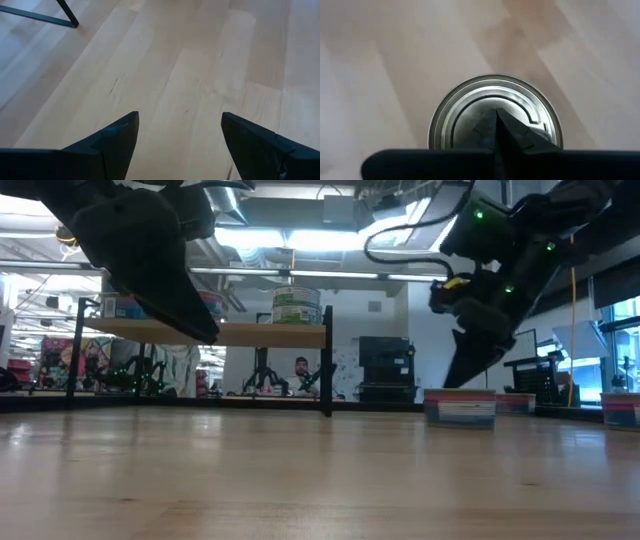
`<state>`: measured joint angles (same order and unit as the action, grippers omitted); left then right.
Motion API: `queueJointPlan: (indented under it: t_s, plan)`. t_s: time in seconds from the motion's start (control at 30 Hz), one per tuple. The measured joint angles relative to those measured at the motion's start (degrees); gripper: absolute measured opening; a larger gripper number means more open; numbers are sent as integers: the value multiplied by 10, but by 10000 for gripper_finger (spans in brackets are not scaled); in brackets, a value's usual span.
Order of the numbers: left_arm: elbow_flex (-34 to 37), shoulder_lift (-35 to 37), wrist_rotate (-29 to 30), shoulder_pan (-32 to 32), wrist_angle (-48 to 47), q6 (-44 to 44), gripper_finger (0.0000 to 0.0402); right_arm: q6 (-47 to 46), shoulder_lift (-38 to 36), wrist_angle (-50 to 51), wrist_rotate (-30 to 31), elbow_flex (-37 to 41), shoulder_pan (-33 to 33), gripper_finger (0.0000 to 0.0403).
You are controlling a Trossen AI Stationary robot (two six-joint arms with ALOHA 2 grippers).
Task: Stack canned seafood by type on shelf
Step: Put the blue tuna can on the shelf aligned with the other blue tuna can
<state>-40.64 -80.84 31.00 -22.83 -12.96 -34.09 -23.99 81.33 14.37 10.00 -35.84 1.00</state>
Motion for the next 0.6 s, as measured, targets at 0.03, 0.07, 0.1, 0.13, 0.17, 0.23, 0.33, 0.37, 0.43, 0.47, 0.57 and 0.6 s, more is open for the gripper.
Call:
queueJointPlan:
  t_s: [0.03, 0.07, 0.1, 0.13, 0.17, 0.23, 0.33, 0.37, 0.43, 0.47, 0.57, 0.6]
  plan:
    - [0, 0, 0, 0, 0, -1, 280, 0, 12, -20, 0, -1, -7, 12]
    - [0, 0, 0, 0, 0, -1, 280, 1, 23, -40, 0, -1, -15, 12]
    - [0, 0, 0, 0, 0, -4, 280, 2, 33, -59, 0, -1, -23, 12]
    - [0, 0, 0, 0, 0, -5, 280, 3, 41, -79, 0, 0, -30, 12]
    - [0, 0, 0, 0, 0, -5, 280, 4, 49, -100, -2, 0, -36, 12]
    - [0, 0, 0, 0, 0, -3, 280, 5, 64, -137, -5, 1, -47, 12]
    - [0, 0, 0, 0, 2, -3, 280, 6, 83, -182, -6, 1, -60, 12]
    - [0, 0, 0, 0, 4, -3, 280, 9, 89, -196, -6, 1, -64, 12]
    - [0, 0, 3, 1, 4, -4, 280, 17, 100, -227, -6, 2, -72, 12]
    - [0, -2, 6, 3, 7, -7, 280, 18, 105, -244, -4, 2, -76, 12]
    - [0, -12, 10, 10, 34, -14, 280, 24, 117, -296, -7, 3, -83, 12]
    - [0, -18, 10, 13, 47, -11, 280, 28, 121, -311, -10, 3, -83, 12]
